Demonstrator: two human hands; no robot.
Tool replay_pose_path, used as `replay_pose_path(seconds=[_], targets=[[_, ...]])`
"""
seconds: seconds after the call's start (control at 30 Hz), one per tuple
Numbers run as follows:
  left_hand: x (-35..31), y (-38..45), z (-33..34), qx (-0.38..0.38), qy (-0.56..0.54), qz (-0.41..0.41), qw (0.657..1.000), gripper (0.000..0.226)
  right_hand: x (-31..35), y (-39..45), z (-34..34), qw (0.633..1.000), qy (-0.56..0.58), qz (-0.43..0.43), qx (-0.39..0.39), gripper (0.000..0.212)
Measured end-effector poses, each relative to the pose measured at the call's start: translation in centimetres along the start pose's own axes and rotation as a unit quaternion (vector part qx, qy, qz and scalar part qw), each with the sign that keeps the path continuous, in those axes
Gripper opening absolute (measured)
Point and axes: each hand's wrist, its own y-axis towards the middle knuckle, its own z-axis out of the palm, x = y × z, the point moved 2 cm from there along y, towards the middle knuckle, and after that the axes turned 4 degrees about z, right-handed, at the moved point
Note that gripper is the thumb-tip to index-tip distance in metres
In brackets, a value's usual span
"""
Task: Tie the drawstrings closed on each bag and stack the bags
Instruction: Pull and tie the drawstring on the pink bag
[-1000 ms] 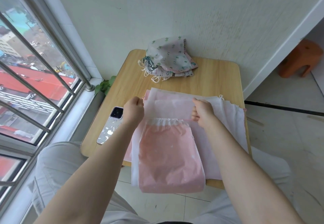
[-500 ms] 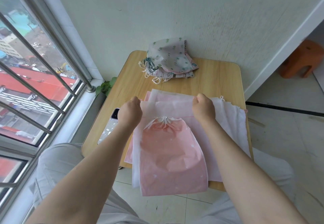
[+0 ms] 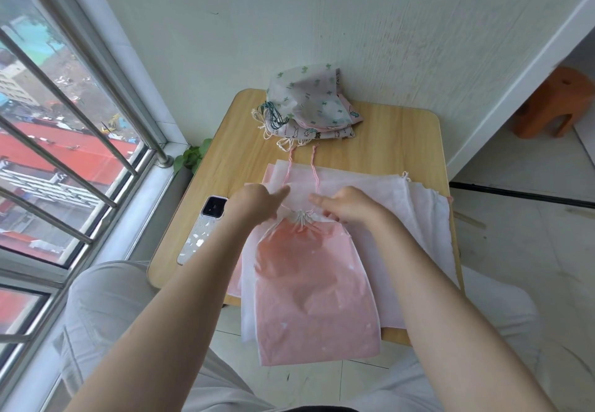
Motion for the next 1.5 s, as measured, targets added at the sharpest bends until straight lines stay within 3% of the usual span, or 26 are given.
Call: replay_pose_path(seconds=[0.1, 0.27, 0.33, 0.43, 0.47, 0.6, 0.67, 0.73, 0.8, 0.87, 0.9, 0.93, 1.07, 1.23, 1.37, 1.5], targets=[[-1.0, -1.0, 0.9, 0.058, 0.003, 0.027, 0.998, 0.059, 0.3, -0.4, 1.0, 0.999, 0.028, -0.041, 0.021, 0.058], [-1.0, -1.3, 0.7, 0.006, -0.309, 0.008, 0.951, 0.02, 0.5, -0.8, 1.0, 0.992, 0.099, -0.072, -0.016, 0.03], [-1.3, -1.7, 0.6, 0.013, -0.42, 0.026, 0.907, 0.016, 0.4, -0.6, 1.0, 0.991, 0.112, -0.067, -0.035, 0.024], [-1.8, -2.2, 0.6, 0.085, -0.554, 0.06, 0.826, 0.018, 0.2, -0.4, 1.0, 0.99, 0.114, -0.059, -0.05, 0.021], [-1.9, -2.1, 0.7, 0.086, -0.547, 0.06, 0.83, 0.018, 0.1, -0.4, 1.0, 0.99, 0.114, -0.059, -0.05, 0.019], [-2.0, -1.7, 1.2, -0.004, -0.39, 0.046, 0.92, 0.018, 0.0, -0.3, 1.3, 0.982, 0.161, -0.061, -0.074, 0.017], [-2.0, -1.7, 1.4, -0.023, -0.372, 0.043, 0.927, 0.018, -0.2, -0.1, 1.4, 0.962, 0.252, -0.054, -0.087, 0.019], [-2.0, -1.8, 1.4, -0.021, -0.399, 0.037, 0.916, 0.018, -0.2, 0.2, 1.4, 0.911, 0.406, -0.041, -0.054, 0.022], [-2.2, -2.0, 1.5, -0.014, -0.412, 0.04, 0.91, 0.018, 0.1, 0.2, 1.4, 0.834, 0.552, -0.028, 0.013, 0.026], [-2.3, -2.0, 1.9, -0.019, -0.408, 0.031, 0.912, 0.017, 0.4, 0.3, 1.8, 0.772, 0.633, -0.006, 0.055, 0.03], [-2.4, -2.0, 2.1, -0.027, -0.404, 0.021, 0.914, 0.017, 0.7, 0.3, 2.1, 0.765, 0.642, 0.003, 0.059, 0.03], [-2.4, -2.0, 2.2, -0.037, -0.398, 0.012, 0.917, 0.017, 0.8, 0.3, 2.4, 0.779, 0.625, 0.008, 0.049, 0.028], [-2.5, -2.0, 2.2, -0.035, -0.365, 0.03, 0.93, 0.02, 0.7, 0.6, 2.6, 0.893, 0.448, 0.006, -0.036, 0.025], [-2.5, -1.5, 0.9, -0.005, -0.311, 0.069, 0.948, 0.019, 2.1, -0.2, 0.5, 0.926, 0.358, -0.091, -0.081, 0.022], [-3.9, -1.6, 0.0, 0.078, -0.303, 0.086, 0.946, 0.021, 3.7, -1.1, -0.4, 0.938, 0.29, -0.161, -0.105, 0.021], [-4.9, -2.1, 0.3, 0.093, -0.263, 0.147, 0.949, 0.022, 4.6, -1.2, 0.5, 0.948, 0.256, -0.169, -0.084, 0.022]])
